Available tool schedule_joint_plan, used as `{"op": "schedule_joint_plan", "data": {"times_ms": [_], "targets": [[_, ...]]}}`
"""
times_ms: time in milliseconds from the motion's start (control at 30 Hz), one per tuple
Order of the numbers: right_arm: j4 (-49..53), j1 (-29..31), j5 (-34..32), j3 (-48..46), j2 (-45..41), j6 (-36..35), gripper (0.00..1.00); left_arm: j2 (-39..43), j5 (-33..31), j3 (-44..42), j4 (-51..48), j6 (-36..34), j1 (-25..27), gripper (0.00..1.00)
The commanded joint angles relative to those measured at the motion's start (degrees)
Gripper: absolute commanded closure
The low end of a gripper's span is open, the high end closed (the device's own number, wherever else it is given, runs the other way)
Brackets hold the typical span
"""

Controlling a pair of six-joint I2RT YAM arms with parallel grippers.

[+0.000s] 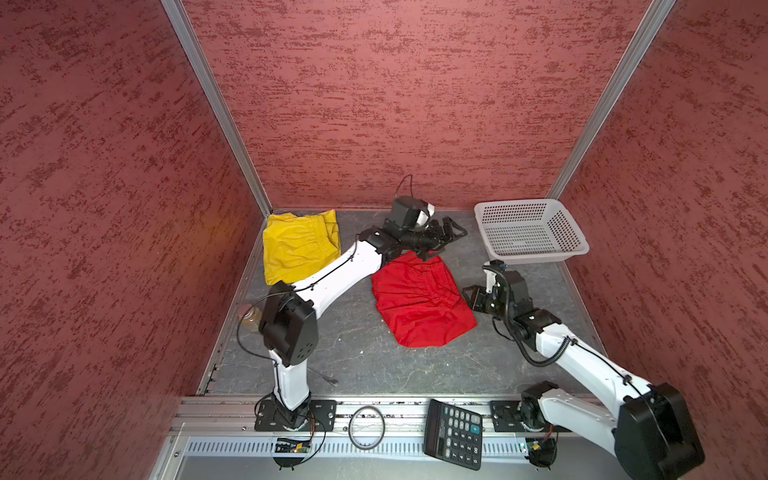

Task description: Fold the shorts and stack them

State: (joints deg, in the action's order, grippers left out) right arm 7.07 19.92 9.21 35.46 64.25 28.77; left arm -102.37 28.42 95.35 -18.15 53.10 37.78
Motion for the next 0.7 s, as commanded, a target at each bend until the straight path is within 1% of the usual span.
{"op": "schedule_joint_plan", "data": {"times_ms": [0,33,67,133,167,233,300,333,400,533,600,667], "targets": [[-2.3,0.4,6.3,4.3,6.5,-2.9,0.72,3.5,-7.7,-4.6,-10.6,-7.3,-2.0,0.23],[-3.2,0.6,7.8,5.2,8.6,-2.4,0.76,4.8,-9.6,-6.7,-12.5,-8.2,-2.2,0.35],[-4.6,0.7,9.2,5.6,10.4,-1.9,0.79,5.9,-10.7,-8.9,-13.2,-8.8,-2.3,0.41],[-7.4,0.8,11.7,5.8,13.8,-0.4,0.86,8.3,-11.9,-14.2,-13.7,-9.3,-2.4,0.51],[-8.1,0.8,12.5,5.8,15.3,0.1,0.89,9.2,-11.9,-16.9,-13.8,-9.2,-2.4,0.54],[-9.0,0.7,13.5,5.4,18.0,1.4,0.91,11.0,-11.3,-23.1,-12.6,-8.2,-2.3,0.60],[-9.0,0.7,12.9,4.2,20.5,2.5,0.94,12.0,-9.0,-28.6,-9.7,-6.6,-1.8,0.63],[-8.6,0.6,11.6,3.3,21.3,3.3,0.95,12.0,-8.6,-31.8,-8.1,-5.6,-1.2,0.63],[-7.9,-0.2,9.2,1.5,22.7,4.7,0.97,11.2,-7.8,-35.5,-6.1,-4.2,0.6,0.63],[-10.8,-4.1,9.0,-3.4,24.5,7.4,0.98,7.0,-7.9,-39.1,-6.4,-3.3,3.9,0.68],[-10.4,-5.0,8.9,-3.1,25.1,6.9,0.98,5.3,-7.3,-40.4,-5.6,-2.6,4.7,0.69],[-9.3,-5.0,9.8,-0.8,24.7,5.5,0.98,4.0,-6.6,-40.9,-4.9,-2.4,5.3,0.70]]}}
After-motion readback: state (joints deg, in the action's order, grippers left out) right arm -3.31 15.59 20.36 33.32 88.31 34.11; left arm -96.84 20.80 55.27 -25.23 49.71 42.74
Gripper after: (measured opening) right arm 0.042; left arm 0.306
